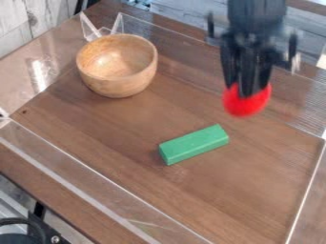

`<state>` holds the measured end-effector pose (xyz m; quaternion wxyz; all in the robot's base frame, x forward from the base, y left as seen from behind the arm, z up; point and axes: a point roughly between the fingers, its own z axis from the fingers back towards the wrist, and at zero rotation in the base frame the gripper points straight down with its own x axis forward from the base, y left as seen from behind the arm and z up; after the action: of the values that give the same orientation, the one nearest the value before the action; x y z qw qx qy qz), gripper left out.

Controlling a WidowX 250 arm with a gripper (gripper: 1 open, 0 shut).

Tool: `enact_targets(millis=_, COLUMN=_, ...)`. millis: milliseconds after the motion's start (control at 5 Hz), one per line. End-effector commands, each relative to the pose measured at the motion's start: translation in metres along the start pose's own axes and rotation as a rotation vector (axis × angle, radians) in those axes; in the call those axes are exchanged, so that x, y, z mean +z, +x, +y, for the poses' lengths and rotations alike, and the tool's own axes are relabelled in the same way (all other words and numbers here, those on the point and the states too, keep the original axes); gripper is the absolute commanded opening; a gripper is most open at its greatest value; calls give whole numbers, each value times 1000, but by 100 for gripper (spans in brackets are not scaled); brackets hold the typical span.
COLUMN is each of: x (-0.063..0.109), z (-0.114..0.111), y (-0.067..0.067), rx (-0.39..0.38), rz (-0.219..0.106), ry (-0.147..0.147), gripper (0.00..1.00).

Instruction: Move the red object to the right side of the table

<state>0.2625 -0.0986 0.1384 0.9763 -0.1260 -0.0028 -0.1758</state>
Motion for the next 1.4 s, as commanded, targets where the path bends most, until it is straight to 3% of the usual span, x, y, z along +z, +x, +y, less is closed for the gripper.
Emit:
enact_targets(millis=0, x=-18, z=-6, y=4, rx=-27, rz=2, ry=-9, gripper=0)
enact_targets(millis=200, x=-41, z=-5, y=4, rx=-35, rz=26, ry=-12, gripper=0)
enact_targets(millis=400, x=-58, z=1, y=5, rx=-64, rz=46, ry=11, gripper=0)
enact_targets(millis=800, x=-74, z=4, y=7, rx=-126, rz=105, ry=99, gripper=0)
enact_targets(millis=1000, x=-77, z=5, y=11, rx=-174, rz=118, ry=141, gripper=0)
enact_targets(millis=1200, x=-78, z=8, y=13, rx=-200, rz=119, ry=176, gripper=100)
